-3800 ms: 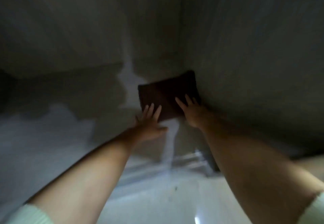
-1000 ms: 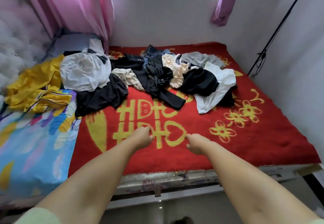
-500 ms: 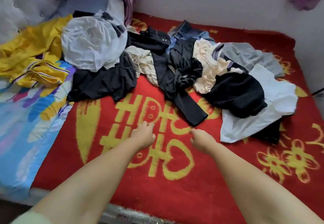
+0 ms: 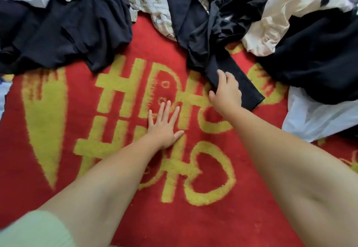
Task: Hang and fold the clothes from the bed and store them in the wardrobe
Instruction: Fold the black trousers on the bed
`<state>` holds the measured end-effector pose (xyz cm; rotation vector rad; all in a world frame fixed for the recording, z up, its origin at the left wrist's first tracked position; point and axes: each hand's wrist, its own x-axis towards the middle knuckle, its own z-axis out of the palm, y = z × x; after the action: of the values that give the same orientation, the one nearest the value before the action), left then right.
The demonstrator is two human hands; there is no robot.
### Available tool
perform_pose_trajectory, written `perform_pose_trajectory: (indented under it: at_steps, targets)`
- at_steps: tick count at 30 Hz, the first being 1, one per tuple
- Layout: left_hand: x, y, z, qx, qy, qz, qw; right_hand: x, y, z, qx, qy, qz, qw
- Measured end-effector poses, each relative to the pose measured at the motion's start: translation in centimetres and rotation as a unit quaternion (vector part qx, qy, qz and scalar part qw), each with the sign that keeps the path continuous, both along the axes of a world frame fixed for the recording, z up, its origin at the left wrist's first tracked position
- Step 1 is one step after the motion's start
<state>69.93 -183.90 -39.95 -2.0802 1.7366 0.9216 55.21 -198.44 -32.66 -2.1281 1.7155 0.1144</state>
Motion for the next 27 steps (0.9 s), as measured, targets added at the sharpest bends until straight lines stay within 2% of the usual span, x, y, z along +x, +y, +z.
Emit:
perform_pose_trajectory:
  at_steps: [3,5,7,10,12,14,15,16,18,19,20,21,22,23,24,25,27]
  targets:
    - [0.1,1.2,-2.2,-0.024,0.000,-0.001,1.000,0.8,-1.0,-2.6,0.048,0.069,-0.022,0.996]
    - [0.1,1.3,-2.7,-0.005,0.019,-0.004,1.000,0.6,-1.5,-3.5,0.067,0.092,-0.033,0.993]
    - [0.4,1.3,-2.8,0.004,0.029,-0.006,1.000,0.5,-1.8,-3.2,0.090,0.060,-0.057,0.992]
    - [1.1,0.7,-2.4,0.049,0.037,-0.007,0.998,1.7,-1.7,-1.3,0.109,-0.037,-0.105,0.988]
    - [1.3,0.0,-1.8,0.087,0.053,-0.009,0.995,3.6,0.0,0.1,0.173,-0.062,-0.086,0.979]
    - [1.6,-0.9,-0.2,0.110,0.111,0.029,0.987,5.7,3.1,1.2,0.237,-0.087,-0.058,0.966]
    - [1.9,-1.4,0.8,0.101,0.171,0.075,0.977,6.6,4.9,1.8,0.266,-0.107,-0.050,0.957]
    - [2.4,-1.7,1.8,0.083,0.253,0.149,0.952,7.4,6.7,2.4,0.290,-0.126,-0.043,0.948]
    - [3.8,-1.5,3.8,0.058,0.394,0.343,0.851,8.3,10.2,3.7,0.326,-0.140,-0.020,0.935]
    - [4.6,-0.9,4.7,0.052,0.431,0.445,0.783,8.3,11.8,4.2,0.344,-0.129,0.002,0.930]
    - [5.3,0.1,5.8,0.050,0.470,0.545,0.692,8.1,13.4,5.0,0.365,-0.111,0.031,0.924]
    - [5.9,1.1,6.9,0.048,0.520,0.620,0.586,7.7,15.0,5.7,0.388,-0.091,0.061,0.915]
    - [6.2,2.1,7.8,0.045,0.562,0.657,0.501,7.1,16.6,6.5,0.412,-0.077,0.087,0.904]
    - [6.5,2.8,9.0,0.041,0.583,0.670,0.458,6.4,18.0,7.4,0.436,-0.069,0.110,0.890]
    - [6.4,3.3,10.3,0.038,0.589,0.669,0.452,5.9,19.3,8.3,0.457,-0.062,0.131,0.878]
    - [6.1,3.6,11.7,0.035,0.576,0.665,0.475,5.4,20.5,9.1,0.471,-0.052,0.154,0.867]
    - [5.0,4.3,15.1,0.013,0.514,0.641,0.569,4.6,22.2,11.1,0.487,-0.021,0.185,0.853]
